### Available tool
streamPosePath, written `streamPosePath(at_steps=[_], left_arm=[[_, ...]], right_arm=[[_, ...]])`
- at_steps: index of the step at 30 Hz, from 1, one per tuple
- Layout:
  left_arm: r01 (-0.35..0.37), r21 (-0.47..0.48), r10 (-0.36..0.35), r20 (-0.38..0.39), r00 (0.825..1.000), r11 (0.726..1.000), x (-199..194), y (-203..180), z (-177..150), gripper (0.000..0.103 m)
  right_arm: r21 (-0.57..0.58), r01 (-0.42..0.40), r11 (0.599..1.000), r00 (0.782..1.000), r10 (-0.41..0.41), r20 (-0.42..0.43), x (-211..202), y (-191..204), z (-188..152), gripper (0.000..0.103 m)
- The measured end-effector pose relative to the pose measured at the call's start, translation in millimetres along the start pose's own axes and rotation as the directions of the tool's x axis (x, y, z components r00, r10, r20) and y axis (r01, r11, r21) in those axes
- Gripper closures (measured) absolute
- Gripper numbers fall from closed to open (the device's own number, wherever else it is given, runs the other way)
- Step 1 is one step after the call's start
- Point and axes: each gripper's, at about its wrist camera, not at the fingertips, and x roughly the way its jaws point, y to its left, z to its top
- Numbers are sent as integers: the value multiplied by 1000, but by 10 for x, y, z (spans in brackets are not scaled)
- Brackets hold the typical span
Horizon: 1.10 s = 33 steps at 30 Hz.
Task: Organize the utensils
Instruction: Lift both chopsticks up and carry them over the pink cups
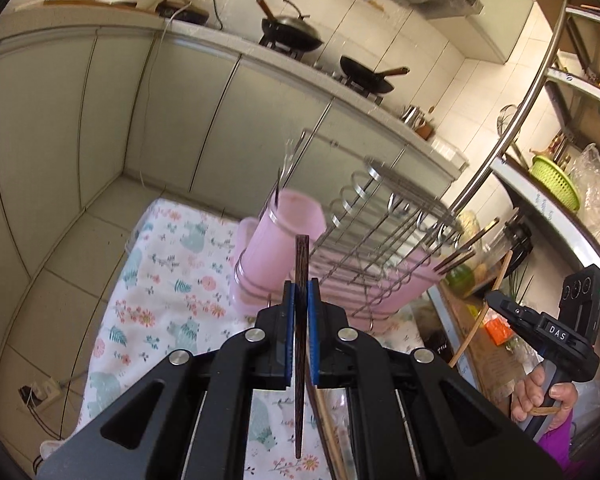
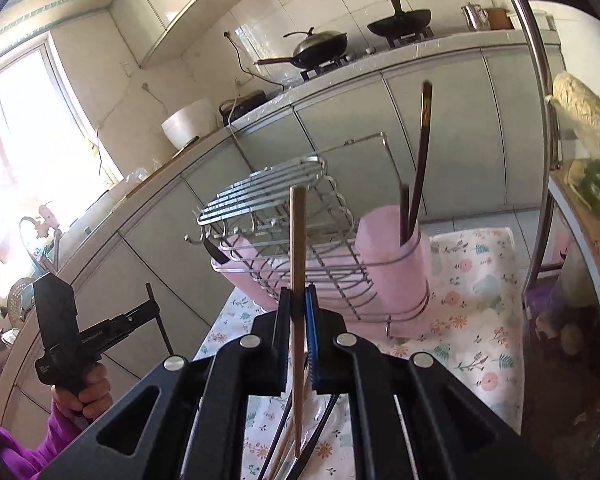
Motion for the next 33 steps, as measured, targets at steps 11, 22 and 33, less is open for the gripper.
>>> streamPosePath(at_steps=[11,22,33], left_arm=[[10,47,-17,150,989,999,-143,-247,480,98],[-14,81,-12,313,950,997,-190,-529,887,98],[-95,117,34,439,898,989,-65,-672,1035,98]], right_arm=[[-69,65,996,972,-47,230,-415,149,558,96],[-151,152,977,915,-82,394,-515,361,897,96],[-192,315,929,853,-188,487,-300,371,943,96]])
